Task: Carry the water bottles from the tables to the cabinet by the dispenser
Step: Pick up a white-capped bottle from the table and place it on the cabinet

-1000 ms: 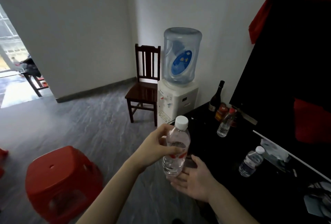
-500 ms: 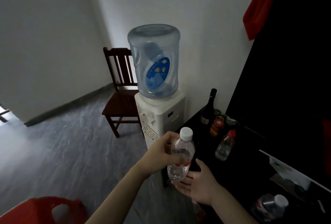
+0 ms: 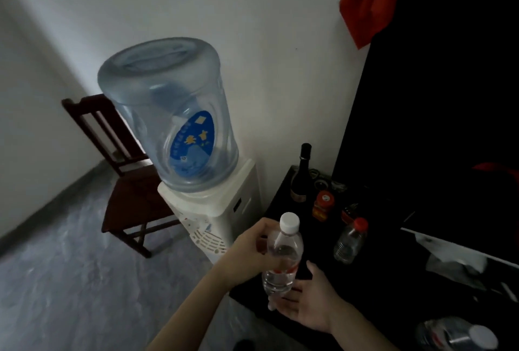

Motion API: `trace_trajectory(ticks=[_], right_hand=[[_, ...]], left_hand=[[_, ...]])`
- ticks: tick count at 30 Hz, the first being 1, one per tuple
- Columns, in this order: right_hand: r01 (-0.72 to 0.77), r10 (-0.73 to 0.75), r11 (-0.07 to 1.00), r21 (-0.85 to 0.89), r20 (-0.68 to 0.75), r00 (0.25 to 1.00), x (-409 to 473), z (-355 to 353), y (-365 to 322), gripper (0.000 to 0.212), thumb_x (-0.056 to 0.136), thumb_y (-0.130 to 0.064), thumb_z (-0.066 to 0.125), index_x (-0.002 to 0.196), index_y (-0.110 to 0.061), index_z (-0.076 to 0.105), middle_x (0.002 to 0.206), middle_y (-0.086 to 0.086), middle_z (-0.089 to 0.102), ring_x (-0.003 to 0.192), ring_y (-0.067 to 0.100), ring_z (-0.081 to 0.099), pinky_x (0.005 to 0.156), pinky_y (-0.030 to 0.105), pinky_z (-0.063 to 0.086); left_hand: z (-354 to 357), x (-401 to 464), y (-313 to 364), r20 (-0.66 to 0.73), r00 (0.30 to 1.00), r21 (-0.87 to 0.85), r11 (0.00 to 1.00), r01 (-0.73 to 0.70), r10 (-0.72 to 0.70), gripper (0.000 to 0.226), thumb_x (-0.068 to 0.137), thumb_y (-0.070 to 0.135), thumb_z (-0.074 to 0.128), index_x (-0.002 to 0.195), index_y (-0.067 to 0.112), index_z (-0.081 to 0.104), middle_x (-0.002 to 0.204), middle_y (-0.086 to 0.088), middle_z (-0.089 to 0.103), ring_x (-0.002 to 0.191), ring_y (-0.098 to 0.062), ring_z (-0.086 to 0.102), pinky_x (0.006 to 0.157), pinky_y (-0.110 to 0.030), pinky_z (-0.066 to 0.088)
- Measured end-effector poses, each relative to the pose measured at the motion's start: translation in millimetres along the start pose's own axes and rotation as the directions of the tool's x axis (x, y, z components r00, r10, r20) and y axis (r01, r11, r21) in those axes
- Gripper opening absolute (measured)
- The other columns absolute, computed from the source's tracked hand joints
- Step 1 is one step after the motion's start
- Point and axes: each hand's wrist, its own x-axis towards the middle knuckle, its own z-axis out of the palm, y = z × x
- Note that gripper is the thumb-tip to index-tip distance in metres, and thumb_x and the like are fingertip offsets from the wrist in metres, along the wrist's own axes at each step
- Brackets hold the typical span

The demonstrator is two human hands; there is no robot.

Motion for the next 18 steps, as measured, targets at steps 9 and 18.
trace_trajectory(ticks=[9,18], right_hand=[[0.079,-0.033,0.953,0.291,-0.161,0.986,43.1,48.6,-12.7,0.084,0.097,-0.066,0.034,0.121,0.011,0.06,0.115,0.034,0.065,0.11,0.046,0.062,0.081,0.046,0.054],[0.111,0.0,0.888,0.447,-0.241,0.97,83.6,59.9,-6.6,0.084,0.099,-0.064,0.029,0.117,0.012,0.06,0.115,0.033,0.063,0.108,0.046,0.061,0.093,0.048,0.051]], left_hand=[[-55.4,76.7,-33.5,0.276,0.959,0.016,0.997,-0.074,0.066,0.055,0.071,0.025,0.091,0.116,0.031,0.061,0.109,0.001,0.072,0.105,-0.02,0.071,0.098,-0.05,0.055],[-64.5,111.8,-74.1,0.425,0.902,0.034,0.995,-0.099,0.075,0.059,0.073,0.021,0.09,0.123,0.032,0.06,0.118,0.01,0.07,0.114,-0.007,0.066,0.101,-0.033,0.054]])
